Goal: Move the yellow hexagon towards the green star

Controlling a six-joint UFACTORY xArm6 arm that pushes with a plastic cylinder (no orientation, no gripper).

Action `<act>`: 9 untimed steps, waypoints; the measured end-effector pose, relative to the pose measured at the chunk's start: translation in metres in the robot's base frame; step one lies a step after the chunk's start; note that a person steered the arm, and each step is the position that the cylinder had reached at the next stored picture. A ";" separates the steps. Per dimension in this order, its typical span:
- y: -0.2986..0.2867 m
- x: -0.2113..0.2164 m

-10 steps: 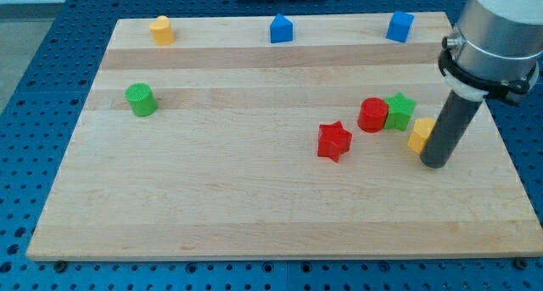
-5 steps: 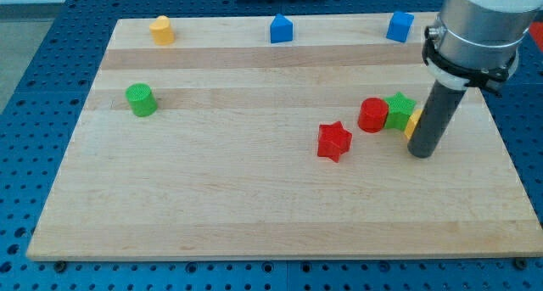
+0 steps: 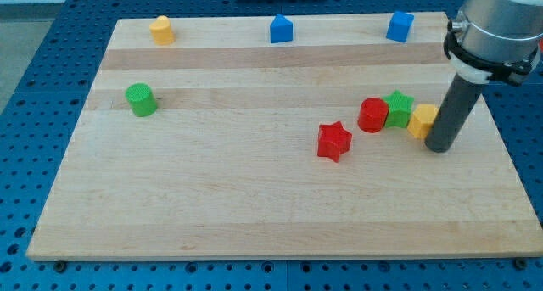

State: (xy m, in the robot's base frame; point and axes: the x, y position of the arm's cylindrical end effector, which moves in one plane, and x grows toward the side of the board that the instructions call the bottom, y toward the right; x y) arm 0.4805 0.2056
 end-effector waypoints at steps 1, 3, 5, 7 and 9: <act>-0.001 -0.001; -0.001 -0.020; -0.001 -0.035; -0.001 -0.041; -0.022 -0.041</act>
